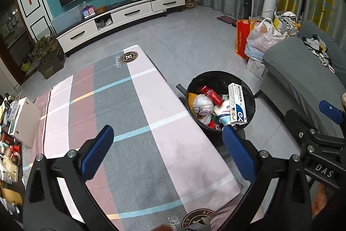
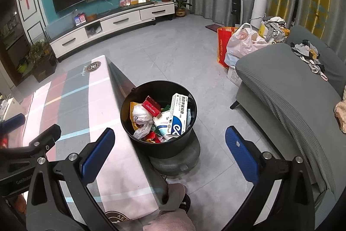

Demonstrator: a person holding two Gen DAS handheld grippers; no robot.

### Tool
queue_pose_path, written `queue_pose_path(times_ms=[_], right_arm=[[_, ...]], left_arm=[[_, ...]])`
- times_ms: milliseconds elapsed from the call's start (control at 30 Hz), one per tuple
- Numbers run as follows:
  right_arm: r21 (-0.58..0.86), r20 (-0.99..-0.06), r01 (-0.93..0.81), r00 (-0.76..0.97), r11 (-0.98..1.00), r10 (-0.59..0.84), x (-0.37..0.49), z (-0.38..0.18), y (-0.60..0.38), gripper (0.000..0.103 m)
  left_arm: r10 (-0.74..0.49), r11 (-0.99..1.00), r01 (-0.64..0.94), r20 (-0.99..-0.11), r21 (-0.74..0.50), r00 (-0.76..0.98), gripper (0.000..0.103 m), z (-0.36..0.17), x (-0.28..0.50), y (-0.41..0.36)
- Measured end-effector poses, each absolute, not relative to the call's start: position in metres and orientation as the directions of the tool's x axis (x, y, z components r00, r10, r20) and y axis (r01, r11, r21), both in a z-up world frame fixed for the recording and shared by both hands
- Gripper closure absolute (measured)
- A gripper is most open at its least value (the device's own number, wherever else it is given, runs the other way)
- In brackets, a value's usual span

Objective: Collect trash

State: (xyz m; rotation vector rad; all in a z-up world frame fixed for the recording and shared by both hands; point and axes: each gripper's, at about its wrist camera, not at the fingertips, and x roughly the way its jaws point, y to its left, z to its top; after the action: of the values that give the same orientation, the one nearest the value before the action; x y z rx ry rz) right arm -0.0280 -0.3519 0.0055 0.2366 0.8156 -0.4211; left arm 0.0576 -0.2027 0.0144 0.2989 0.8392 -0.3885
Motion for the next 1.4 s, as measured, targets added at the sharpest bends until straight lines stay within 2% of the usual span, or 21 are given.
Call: queue_pose_path(times_ms=[1400], right_arm=[[0.033,-0.744,0.47,0.601,0.882,-0.292,-0.0305,0.0041,-0.3548,0.003]], left_arm=[[-0.204,0.893,0.438,-0.767,0.109,0.608,0.003,0.0138,0.0653,-0.2018]])
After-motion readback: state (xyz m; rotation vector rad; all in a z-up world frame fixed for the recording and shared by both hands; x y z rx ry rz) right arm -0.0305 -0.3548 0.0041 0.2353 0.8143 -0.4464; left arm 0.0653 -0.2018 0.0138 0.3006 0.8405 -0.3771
